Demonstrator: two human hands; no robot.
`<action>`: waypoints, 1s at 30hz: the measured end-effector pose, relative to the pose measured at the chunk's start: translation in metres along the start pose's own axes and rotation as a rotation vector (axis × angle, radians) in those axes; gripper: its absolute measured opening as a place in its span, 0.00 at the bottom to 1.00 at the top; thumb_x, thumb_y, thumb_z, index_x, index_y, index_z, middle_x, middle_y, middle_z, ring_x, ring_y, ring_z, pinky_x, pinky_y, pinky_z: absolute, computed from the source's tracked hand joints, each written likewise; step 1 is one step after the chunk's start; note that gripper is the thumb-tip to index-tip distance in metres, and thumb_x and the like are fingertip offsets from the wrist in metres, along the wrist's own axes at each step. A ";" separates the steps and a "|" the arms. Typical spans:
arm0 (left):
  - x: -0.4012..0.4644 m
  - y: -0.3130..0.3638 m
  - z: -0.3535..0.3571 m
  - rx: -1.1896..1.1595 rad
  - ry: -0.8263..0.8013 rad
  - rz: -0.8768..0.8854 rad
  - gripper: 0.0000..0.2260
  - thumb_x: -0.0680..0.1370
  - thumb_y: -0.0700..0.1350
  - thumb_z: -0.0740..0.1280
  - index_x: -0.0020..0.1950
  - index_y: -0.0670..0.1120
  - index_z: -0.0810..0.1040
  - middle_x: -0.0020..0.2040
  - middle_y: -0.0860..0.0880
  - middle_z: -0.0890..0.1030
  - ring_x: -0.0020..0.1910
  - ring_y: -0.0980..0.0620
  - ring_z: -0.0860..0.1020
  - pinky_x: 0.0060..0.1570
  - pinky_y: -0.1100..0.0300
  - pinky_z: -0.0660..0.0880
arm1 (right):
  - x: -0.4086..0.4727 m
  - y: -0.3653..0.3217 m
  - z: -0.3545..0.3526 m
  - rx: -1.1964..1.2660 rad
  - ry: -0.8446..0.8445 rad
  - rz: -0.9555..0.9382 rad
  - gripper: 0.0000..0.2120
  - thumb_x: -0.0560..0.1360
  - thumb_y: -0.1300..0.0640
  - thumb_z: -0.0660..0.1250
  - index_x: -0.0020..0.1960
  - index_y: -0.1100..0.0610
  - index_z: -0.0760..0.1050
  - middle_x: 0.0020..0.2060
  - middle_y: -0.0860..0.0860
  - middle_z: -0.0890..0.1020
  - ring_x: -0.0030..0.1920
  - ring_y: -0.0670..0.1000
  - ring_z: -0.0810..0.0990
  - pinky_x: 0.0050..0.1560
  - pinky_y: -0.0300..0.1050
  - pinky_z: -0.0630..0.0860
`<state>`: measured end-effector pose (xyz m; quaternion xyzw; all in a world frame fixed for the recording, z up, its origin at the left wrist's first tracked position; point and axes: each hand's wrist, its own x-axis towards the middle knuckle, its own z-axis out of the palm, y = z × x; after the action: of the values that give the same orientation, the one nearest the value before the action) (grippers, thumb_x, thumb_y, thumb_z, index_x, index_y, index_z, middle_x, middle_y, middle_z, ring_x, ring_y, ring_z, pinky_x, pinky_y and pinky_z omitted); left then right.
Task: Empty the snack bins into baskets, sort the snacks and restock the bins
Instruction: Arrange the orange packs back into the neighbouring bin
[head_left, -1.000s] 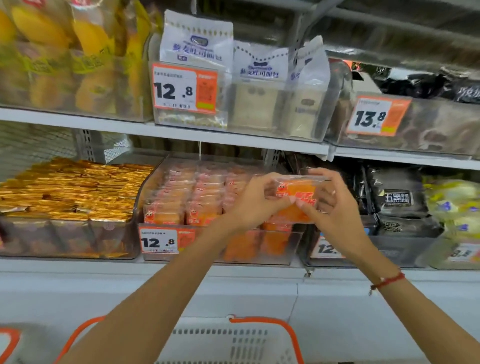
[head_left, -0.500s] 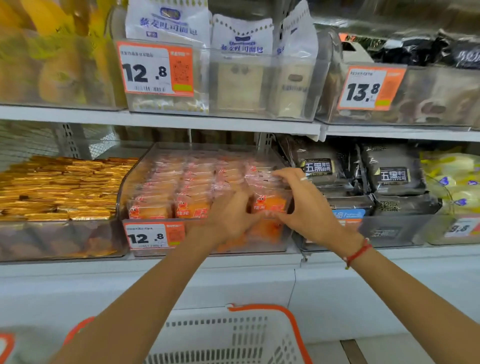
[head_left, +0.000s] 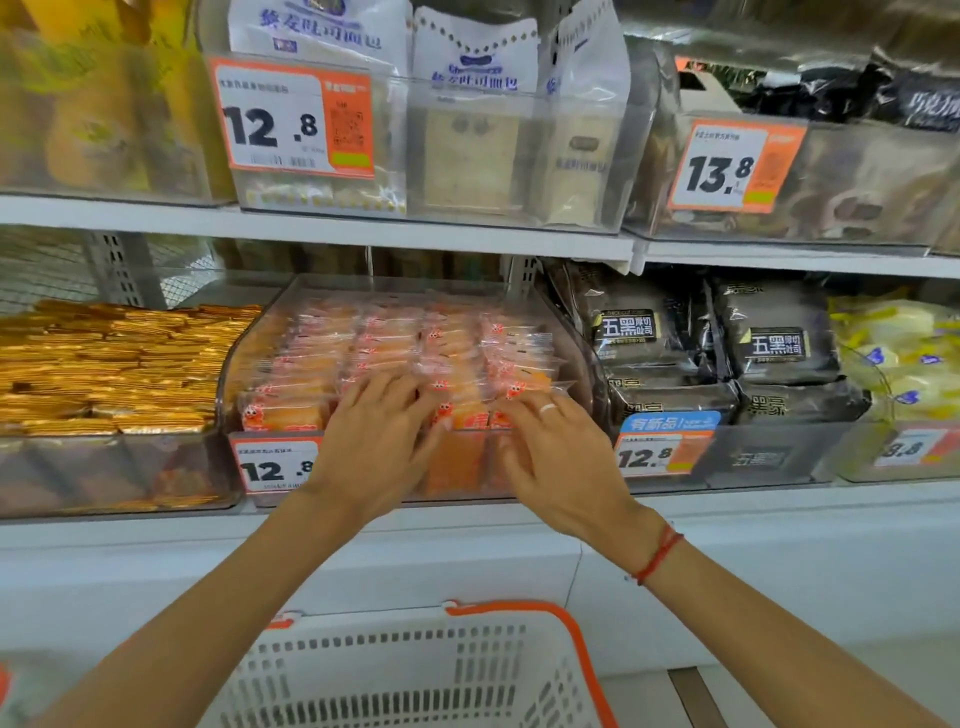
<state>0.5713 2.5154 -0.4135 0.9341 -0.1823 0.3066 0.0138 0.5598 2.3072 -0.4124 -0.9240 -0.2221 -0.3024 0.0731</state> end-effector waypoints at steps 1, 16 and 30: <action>0.001 -0.001 -0.005 -0.021 -0.038 0.002 0.22 0.80 0.59 0.50 0.60 0.54 0.80 0.60 0.52 0.79 0.63 0.49 0.74 0.63 0.51 0.67 | 0.006 0.000 -0.004 -0.018 -0.018 0.013 0.19 0.76 0.48 0.54 0.58 0.53 0.79 0.50 0.52 0.81 0.52 0.55 0.78 0.56 0.49 0.73; 0.025 -0.059 -0.013 -0.002 -0.186 -0.327 0.41 0.69 0.63 0.31 0.71 0.52 0.69 0.70 0.51 0.72 0.69 0.49 0.69 0.69 0.51 0.64 | 0.084 0.013 0.021 -0.068 -0.292 0.253 0.26 0.81 0.39 0.45 0.74 0.48 0.64 0.71 0.55 0.71 0.71 0.56 0.67 0.71 0.51 0.60; 0.046 -0.085 -0.047 0.003 -0.640 -0.015 0.41 0.69 0.74 0.60 0.78 0.60 0.54 0.79 0.55 0.55 0.77 0.49 0.56 0.74 0.40 0.50 | 0.103 -0.002 -0.021 0.196 -0.506 -0.063 0.39 0.66 0.33 0.64 0.75 0.40 0.59 0.74 0.47 0.63 0.74 0.54 0.60 0.71 0.56 0.63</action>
<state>0.6087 2.5857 -0.3411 0.9845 -0.1698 -0.0024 -0.0433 0.6219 2.3407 -0.3348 -0.9514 -0.2900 -0.0411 0.0949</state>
